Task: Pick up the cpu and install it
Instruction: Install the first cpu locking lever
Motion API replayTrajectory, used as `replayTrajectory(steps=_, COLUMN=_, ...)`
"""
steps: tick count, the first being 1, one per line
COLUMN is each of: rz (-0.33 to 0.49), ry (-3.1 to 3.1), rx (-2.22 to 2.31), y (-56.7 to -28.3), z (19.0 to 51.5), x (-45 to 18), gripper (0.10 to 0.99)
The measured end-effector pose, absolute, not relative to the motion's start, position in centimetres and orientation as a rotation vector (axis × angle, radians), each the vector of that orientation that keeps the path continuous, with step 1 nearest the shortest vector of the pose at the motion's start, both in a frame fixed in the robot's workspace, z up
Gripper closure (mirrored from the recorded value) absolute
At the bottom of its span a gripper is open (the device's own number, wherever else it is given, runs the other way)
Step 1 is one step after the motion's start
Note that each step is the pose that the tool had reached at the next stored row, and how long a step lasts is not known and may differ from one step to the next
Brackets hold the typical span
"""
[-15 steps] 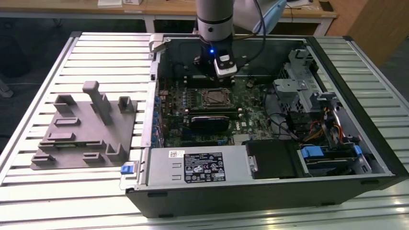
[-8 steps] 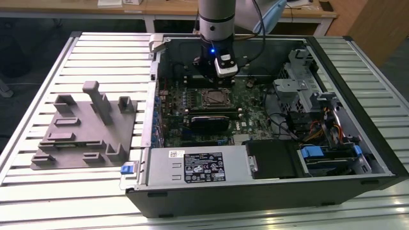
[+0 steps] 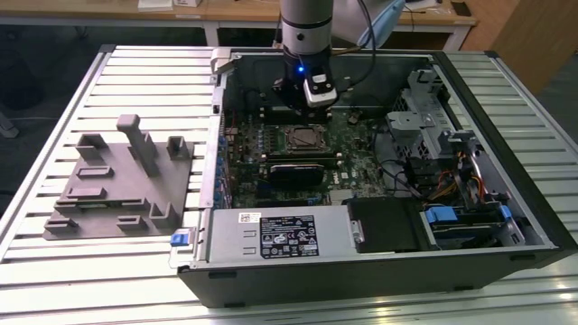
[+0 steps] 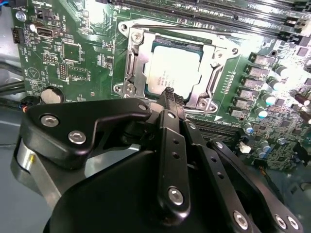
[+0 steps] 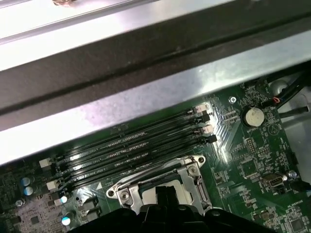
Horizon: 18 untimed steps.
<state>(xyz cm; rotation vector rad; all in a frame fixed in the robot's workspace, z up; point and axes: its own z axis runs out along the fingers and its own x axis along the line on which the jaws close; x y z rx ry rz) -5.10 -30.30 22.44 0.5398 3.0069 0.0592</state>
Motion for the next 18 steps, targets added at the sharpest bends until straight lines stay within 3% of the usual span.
replayTrajectory(steps=18, rz=0.05, ry=3.006, rx=0.539, y=-30.6, z=23.8, x=-5.0, gripper=0.98)
